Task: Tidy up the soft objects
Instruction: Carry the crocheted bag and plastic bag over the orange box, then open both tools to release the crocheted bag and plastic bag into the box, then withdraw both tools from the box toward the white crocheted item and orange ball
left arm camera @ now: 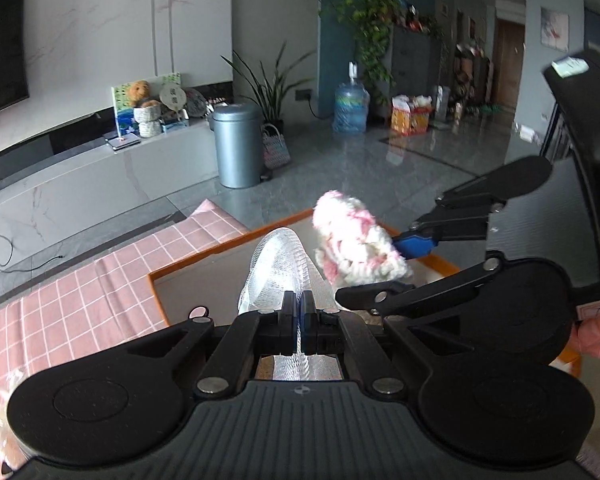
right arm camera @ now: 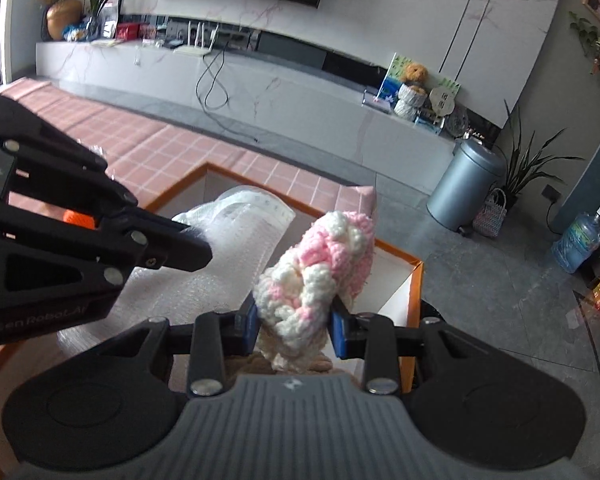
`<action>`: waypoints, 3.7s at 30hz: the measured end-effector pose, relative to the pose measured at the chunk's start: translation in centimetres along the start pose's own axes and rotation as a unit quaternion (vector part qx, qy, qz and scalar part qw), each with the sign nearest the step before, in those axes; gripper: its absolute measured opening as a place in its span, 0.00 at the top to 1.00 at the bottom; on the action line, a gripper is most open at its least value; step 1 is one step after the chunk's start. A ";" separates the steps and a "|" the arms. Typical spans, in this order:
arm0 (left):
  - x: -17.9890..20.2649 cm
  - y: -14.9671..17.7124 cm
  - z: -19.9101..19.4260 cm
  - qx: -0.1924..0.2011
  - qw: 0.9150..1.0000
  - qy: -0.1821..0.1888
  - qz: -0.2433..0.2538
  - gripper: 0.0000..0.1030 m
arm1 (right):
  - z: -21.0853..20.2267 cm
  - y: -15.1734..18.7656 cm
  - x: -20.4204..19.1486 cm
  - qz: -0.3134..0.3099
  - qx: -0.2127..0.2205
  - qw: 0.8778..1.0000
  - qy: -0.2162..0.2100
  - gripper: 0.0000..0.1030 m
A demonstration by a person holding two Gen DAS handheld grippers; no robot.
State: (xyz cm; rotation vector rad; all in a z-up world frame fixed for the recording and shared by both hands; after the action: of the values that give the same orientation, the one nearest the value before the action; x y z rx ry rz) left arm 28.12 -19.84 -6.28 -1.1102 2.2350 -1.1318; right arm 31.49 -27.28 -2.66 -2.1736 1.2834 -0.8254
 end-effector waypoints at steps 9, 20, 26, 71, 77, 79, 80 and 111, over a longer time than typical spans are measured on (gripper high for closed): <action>-0.6 1.9 3.0 -0.055 0.998 0.005 0.005 0.99 | 3.7 1.0 -1.0 -0.033 -0.040 0.999 -0.010 0.66; -1.3 2.2 3.6 -0.084 0.996 0.000 -0.002 0.93 | 3.7 1.1 -2.1 -0.082 -0.048 0.995 0.000 0.63; -1.3 1.7 2.2 -0.076 0.997 -0.002 -0.007 0.62 | 2.0 1.0 -1.5 -0.096 -0.046 0.994 0.014 0.52; -4.6 4.6 -16.3 0.097 0.976 -0.047 -0.190 0.15 | -13.6 2.3 -8.6 0.138 0.138 0.969 0.149 0.06; -6.8 6.9 -18.1 0.105 0.966 -0.089 -0.217 0.20 | -14.3 2.2 -13.7 0.161 0.176 0.965 0.107 0.07; -7.4 7.6 -18.7 0.107 0.964 -0.107 -0.217 0.23 | -14.1 2.2 -15.5 0.148 0.179 0.967 0.101 0.07; -7.7 8.0 -18.9 0.107 0.964 -0.115 -0.217 0.23 | -13.9 2.1 -16.2 0.141 0.181 0.968 0.100 0.07; -16.6 17.0 -17.8 0.055 0.938 -0.244 -0.240 0.41 | -1.5 -1.6 -24.5 0.154 0.085 0.984 -0.037 0.03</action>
State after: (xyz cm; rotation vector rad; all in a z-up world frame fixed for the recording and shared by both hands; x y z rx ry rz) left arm 18.74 8.19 -9.48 -1.7246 1.5438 -0.9910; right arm 22.16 -4.85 -6.75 -1.7985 1.4108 -0.6928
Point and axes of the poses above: each gripper's, at about its wrist camera, not at the fingertips, and z roughly the way its jaws point, x to its right, y to its underside, the point moved 7 cm from there along z, roughly the way its jaws point, and after that the axes turned 1 degree about y, right-handed, at the moved point
